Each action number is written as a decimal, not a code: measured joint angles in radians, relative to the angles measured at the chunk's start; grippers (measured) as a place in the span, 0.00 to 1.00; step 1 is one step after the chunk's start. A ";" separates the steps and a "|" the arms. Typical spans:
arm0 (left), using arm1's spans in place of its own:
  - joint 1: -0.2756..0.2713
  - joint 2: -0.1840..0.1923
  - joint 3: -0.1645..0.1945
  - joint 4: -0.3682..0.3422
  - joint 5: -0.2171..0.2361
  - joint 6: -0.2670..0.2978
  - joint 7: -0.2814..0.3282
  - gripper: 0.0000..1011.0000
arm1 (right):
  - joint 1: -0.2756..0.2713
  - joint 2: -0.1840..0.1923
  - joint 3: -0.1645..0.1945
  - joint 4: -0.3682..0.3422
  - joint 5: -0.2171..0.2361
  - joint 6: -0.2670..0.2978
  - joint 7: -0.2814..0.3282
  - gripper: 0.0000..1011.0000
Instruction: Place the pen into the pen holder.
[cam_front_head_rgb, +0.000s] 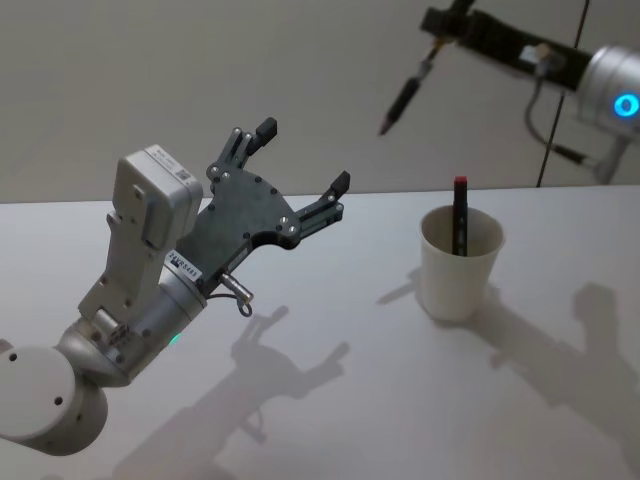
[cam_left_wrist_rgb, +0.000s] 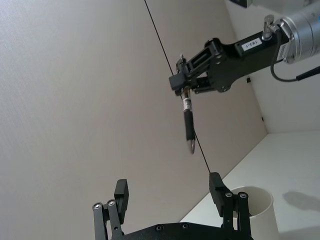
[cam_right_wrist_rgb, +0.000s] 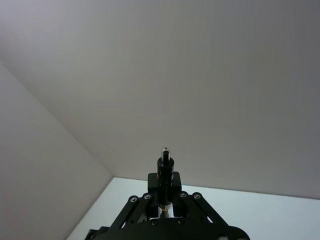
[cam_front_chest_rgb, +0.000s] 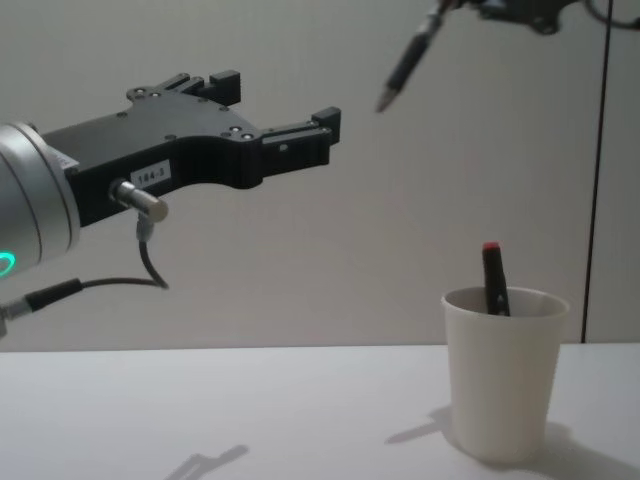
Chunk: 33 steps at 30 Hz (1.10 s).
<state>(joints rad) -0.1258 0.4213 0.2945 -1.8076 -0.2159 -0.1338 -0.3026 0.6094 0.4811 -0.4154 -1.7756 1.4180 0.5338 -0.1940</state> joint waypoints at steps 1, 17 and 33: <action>0.000 0.000 0.000 0.000 0.000 0.000 0.000 0.99 | -0.001 0.018 0.007 -0.011 -0.015 0.000 -0.004 0.13; 0.000 0.000 0.000 0.000 0.000 0.000 0.000 0.99 | -0.055 0.189 0.051 -0.094 -0.160 -0.003 -0.033 0.13; 0.000 0.000 0.000 0.000 0.000 0.000 0.000 0.99 | -0.116 0.271 0.032 -0.124 -0.331 -0.063 0.050 0.13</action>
<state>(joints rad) -0.1258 0.4213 0.2945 -1.8076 -0.2160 -0.1339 -0.3026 0.4933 0.7517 -0.3830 -1.8999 1.0866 0.4704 -0.1440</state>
